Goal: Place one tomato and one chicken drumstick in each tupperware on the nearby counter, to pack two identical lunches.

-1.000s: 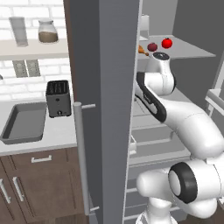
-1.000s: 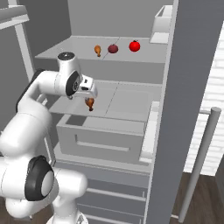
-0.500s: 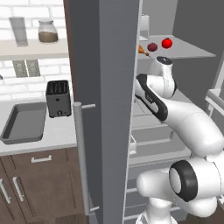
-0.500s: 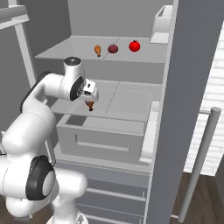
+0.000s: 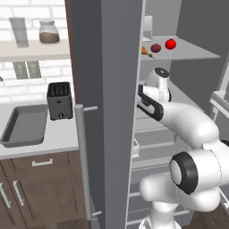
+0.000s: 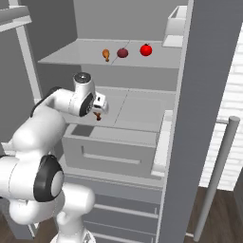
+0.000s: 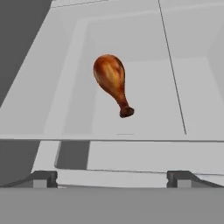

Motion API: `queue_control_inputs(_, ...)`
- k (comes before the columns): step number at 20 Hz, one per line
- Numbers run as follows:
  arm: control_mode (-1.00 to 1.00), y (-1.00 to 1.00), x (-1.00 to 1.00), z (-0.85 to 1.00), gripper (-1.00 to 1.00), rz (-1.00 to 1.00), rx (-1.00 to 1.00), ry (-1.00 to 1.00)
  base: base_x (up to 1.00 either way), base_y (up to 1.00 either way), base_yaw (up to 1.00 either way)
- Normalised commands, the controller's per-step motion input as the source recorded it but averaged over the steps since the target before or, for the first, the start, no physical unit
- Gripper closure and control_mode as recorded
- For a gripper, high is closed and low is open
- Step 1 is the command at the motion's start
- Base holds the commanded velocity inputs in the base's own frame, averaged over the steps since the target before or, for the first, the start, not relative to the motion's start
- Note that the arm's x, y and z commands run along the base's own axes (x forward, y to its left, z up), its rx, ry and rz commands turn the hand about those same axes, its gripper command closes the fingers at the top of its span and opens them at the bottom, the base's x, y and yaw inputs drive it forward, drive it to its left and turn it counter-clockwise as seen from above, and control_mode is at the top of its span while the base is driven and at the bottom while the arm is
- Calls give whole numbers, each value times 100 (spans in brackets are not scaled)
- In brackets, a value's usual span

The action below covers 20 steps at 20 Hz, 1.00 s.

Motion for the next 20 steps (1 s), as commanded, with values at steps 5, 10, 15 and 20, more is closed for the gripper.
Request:
queue_control_inputs(5, -100, 1, 46, -23, -100, 0, 0, -3, 0, 0, 0)
queue_control_inputs(10, -100, 3, 70, -25, -100, 0, -6, -1, 0, 0, 0)
queue_control_inputs(15, -100, 1, 50, -17, -100, 0, -5, 0, 0, 0, 0)
queue_control_inputs(20, -100, 0, 37, -9, -100, 0, 0, 0, 0, 0, 0)
